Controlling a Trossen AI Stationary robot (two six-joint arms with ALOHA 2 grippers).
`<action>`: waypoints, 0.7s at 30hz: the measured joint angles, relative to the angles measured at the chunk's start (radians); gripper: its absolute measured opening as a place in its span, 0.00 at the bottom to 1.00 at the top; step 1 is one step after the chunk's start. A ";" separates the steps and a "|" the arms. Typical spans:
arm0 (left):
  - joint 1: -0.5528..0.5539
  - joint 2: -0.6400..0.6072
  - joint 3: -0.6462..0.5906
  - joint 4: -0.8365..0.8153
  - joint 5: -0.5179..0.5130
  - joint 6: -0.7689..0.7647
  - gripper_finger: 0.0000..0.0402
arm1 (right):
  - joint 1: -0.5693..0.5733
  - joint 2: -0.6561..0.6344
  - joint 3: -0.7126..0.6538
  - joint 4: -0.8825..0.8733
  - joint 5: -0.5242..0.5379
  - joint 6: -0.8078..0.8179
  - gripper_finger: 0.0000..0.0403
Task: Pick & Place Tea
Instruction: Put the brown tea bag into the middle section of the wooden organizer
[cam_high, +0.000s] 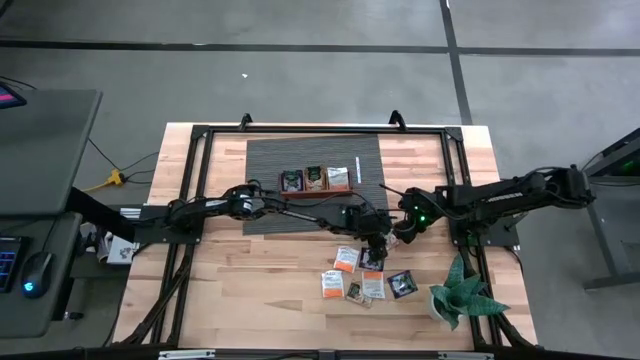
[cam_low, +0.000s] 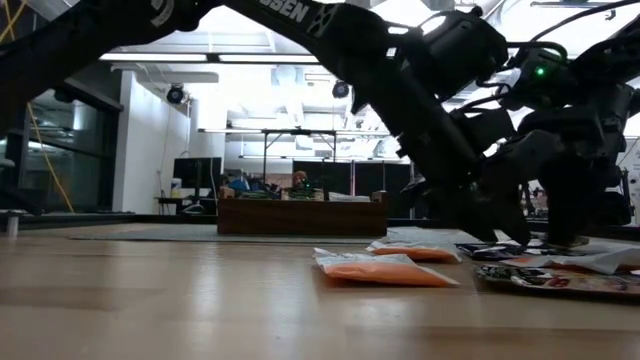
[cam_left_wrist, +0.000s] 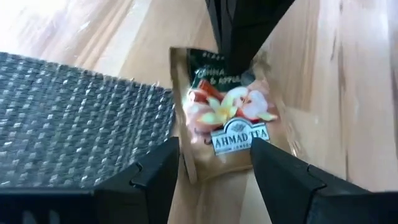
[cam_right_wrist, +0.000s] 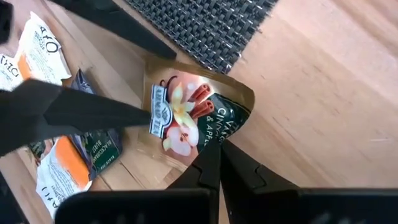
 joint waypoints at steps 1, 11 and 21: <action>0.001 0.002 0.026 -0.033 0.000 0.018 0.49 | 0.000 0.000 0.000 -0.005 0.002 -0.003 0.00; 0.056 -0.008 0.258 -0.304 0.056 0.093 0.49 | 0.000 -0.001 0.001 -0.039 0.022 -0.014 0.00; 0.128 -0.093 0.248 -0.447 0.133 0.218 0.49 | 0.000 -0.001 0.001 -0.044 0.047 -0.022 0.00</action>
